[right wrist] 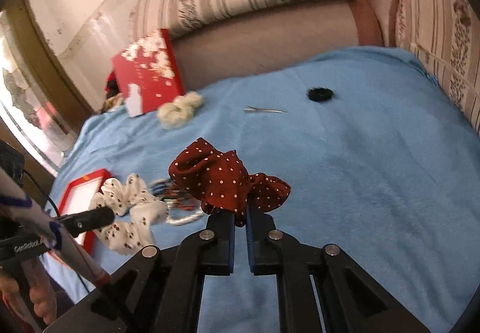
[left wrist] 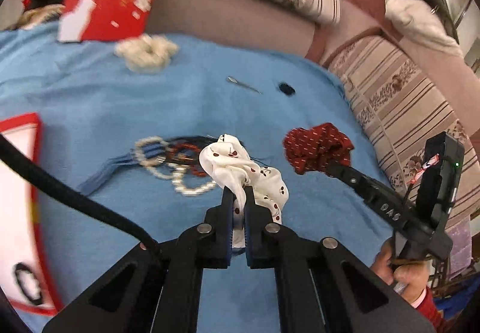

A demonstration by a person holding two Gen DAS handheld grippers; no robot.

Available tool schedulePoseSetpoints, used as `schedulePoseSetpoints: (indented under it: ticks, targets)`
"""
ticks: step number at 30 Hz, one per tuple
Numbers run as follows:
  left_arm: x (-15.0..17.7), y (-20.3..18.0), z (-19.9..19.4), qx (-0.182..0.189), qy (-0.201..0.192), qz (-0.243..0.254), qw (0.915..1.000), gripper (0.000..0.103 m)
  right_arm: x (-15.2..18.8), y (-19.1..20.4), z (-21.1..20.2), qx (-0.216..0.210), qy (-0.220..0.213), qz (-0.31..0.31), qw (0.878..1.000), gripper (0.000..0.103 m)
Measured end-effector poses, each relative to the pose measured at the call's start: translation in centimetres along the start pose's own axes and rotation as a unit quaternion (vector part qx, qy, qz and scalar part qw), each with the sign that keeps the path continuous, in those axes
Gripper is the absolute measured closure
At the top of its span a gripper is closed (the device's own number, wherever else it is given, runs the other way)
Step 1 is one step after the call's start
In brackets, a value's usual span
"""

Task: Organize jewelry
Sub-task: 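Carry both scrunchies into the tray and open both tools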

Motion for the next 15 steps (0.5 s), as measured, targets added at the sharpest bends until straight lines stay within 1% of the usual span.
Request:
schedulePoseSetpoints:
  ticks: [4, 8, 9, 12, 15]
  targets:
    - [-0.6, 4.3, -5.0, -0.029, -0.039, -0.016, 0.9987, 0.098, -0.5, 4.1, -0.9, -0.034, -0.003, -0.013, 0.999, 0.096]
    - [-1.6, 10.4, -9.2, -0.064, -0.068, -0.054, 0.9942, 0.098, -1.2, 9.5, -0.3, -0.077, 0.007, -0.035, 0.996, 0.096]
    - [-1.9, 12.5, -10.2, -0.075, -0.074, -0.067, 0.9922, 0.098, -1.3, 10.8, 0.1, -0.085, 0.01, -0.042, 0.995, 0.096]
    - [-2.7, 16.9, -12.0, -0.103, -0.085, -0.092, 0.9867, 0.098, -1.9, 16.0, 1.8, -0.116, 0.026, -0.066, 0.991, 0.096]
    - [-3.5, 21.8, -13.3, -0.129, -0.097, -0.114, 0.9802, 0.098, -2.5, 20.2, 3.8, -0.142, 0.041, -0.079, 0.986, 0.096]
Point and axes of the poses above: each gripper's, at about its wrist camera, not at the fingertips, and z roughly the way its jaws point, y to its left, x to its underside, the point moved 3 cm from there along z, roughly the way its jaws point, and after that the axes turned 12 degrees about -z, right-handed, at the moved point
